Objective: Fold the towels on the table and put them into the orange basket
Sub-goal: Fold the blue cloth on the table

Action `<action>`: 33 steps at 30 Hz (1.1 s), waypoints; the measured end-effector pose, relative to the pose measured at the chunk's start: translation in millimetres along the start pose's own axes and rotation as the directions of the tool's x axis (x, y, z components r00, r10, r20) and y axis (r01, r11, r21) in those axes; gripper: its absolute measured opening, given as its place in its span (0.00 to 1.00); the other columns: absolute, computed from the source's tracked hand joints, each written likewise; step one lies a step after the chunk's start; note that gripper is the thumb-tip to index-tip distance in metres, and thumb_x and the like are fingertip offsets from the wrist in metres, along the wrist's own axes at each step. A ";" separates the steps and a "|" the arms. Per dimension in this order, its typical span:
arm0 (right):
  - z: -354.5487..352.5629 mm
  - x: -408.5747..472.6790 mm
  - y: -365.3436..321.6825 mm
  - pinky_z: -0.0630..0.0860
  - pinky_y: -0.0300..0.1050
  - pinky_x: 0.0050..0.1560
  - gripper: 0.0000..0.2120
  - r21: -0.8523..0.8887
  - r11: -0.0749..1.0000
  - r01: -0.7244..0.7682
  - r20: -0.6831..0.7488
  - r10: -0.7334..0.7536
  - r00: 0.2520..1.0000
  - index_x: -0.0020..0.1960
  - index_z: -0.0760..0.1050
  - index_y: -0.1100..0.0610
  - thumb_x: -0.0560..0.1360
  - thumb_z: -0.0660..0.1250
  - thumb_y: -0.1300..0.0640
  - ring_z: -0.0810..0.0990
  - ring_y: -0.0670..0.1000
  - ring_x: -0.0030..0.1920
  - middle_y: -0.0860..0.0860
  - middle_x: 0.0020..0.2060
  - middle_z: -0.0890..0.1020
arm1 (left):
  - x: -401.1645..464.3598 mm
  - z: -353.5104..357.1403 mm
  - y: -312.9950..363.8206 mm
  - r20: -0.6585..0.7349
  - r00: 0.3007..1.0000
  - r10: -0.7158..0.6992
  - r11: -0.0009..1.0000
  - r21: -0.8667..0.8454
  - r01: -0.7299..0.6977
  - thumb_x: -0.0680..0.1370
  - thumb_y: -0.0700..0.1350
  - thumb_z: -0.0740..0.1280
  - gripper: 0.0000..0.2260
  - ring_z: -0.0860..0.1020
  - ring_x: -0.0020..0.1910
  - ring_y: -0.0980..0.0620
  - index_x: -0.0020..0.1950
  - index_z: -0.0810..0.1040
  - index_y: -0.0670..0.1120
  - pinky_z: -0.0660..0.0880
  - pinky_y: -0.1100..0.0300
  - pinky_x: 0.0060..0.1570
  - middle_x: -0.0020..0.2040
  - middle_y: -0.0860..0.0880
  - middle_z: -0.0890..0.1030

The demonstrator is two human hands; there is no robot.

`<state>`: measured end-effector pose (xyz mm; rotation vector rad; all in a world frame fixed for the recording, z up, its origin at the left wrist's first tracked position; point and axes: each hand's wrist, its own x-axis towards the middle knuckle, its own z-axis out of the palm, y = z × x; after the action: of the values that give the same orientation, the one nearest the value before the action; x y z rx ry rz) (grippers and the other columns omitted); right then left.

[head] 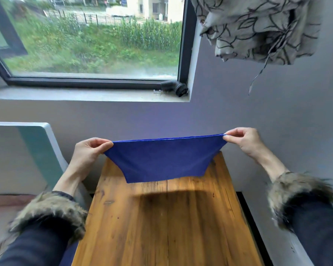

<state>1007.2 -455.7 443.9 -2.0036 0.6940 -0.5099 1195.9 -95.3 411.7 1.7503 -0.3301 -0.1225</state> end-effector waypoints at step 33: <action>46.3 57.6 -13.1 0.66 0.39 0.49 0.08 -0.398 0.917 0.011 0.009 -0.009 1.000 0.49 0.78 0.60 0.75 0.61 0.64 0.76 0.56 0.55 0.56 0.50 0.81 | 58.3 8.2 -1.7 0.021 1.000 0.006 0.991 0.135 -0.009 0.76 0.40 0.67 0.04 0.73 0.36 0.57 0.42 0.76 0.46 0.70 0.69 0.39 0.38 0.50 0.76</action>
<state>1081.9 -458.3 437.2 -2.3886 0.8359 -0.3880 1249.6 -119.5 414.1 1.8829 -0.3673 -0.1146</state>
